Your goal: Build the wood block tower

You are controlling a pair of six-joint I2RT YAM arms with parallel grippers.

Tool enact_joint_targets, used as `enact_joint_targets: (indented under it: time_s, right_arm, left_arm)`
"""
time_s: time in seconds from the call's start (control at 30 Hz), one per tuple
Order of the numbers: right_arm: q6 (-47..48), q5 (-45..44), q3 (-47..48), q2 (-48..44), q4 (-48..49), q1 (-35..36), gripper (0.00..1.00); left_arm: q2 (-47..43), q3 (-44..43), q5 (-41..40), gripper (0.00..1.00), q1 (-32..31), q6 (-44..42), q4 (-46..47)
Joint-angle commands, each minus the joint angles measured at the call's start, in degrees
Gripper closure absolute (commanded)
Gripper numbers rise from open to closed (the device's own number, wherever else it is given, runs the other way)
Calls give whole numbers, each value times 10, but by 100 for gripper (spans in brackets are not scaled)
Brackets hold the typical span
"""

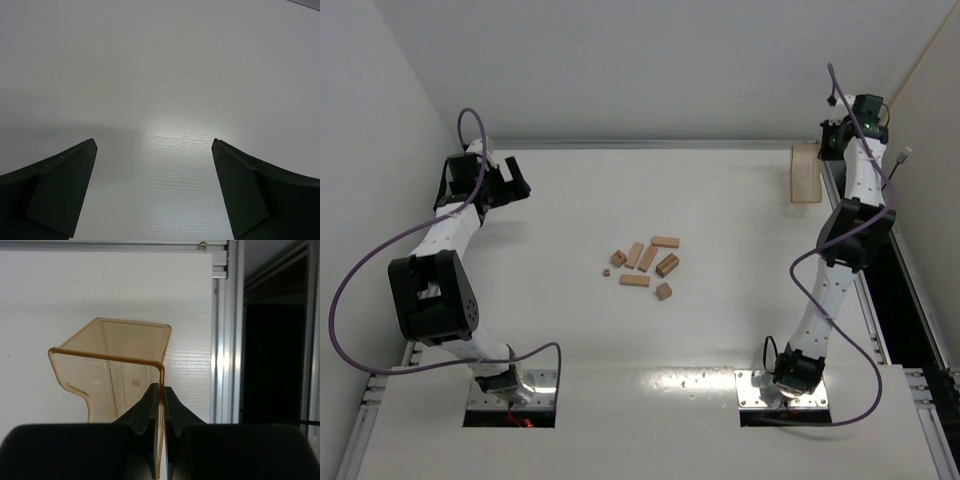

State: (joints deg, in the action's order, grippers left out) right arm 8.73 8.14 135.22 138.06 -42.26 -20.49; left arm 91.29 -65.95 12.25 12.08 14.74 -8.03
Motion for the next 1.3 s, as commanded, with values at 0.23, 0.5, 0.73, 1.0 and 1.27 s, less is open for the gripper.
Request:
enact_joint_targets:
  time_s: [0.23,0.5,0.73,1.0,1.27]
  right_arm:
    - [-22,5,34,60,29,23,96]
    - [-15,-37,39,46,46,34,56]
    - [19,-3,-93,-101,142,84,34]
    - [251,50,-398,-369,106,263,33]
    - [332,58,-487,-414,-22,388,23]
  left_arm:
    - [3,-18,8,0,-5,-16,21]
    - [-2,-13,-3,0,-5,-16,21]
    - [-10,-13,3,0,-5,-6,32]
    - [-54,4,-30,0,-10,2,-11]
    - [-144,54,-11,0,-10,-35,-43]
